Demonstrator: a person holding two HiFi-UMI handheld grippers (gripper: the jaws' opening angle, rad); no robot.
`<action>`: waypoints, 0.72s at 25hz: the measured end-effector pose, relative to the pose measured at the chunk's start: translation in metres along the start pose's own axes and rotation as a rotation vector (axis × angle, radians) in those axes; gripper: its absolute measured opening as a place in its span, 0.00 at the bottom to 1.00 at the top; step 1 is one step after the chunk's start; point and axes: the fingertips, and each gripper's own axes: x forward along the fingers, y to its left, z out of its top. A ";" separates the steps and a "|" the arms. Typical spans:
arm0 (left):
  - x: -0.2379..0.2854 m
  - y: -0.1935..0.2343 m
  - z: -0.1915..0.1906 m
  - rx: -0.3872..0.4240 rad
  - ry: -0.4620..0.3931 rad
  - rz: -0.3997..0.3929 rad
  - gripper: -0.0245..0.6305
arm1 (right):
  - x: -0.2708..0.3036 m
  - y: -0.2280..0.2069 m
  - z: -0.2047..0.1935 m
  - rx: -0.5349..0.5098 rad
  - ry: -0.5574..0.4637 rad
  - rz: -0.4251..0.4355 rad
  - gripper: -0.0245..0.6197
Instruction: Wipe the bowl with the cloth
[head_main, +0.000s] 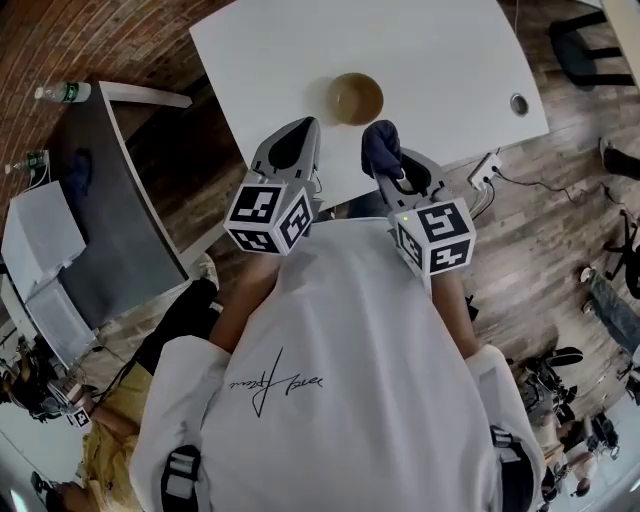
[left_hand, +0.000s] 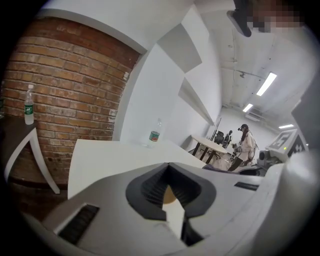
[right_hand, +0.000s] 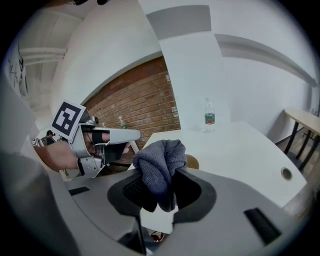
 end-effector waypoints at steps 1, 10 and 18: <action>0.005 0.001 -0.001 -0.004 0.008 0.009 0.03 | 0.003 -0.004 0.002 -0.003 0.003 0.012 0.19; 0.038 0.005 -0.011 -0.014 0.067 0.101 0.03 | 0.016 -0.041 0.014 -0.039 0.042 0.095 0.19; 0.058 0.010 -0.018 -0.042 0.079 0.203 0.04 | 0.025 -0.069 0.016 -0.096 0.081 0.170 0.19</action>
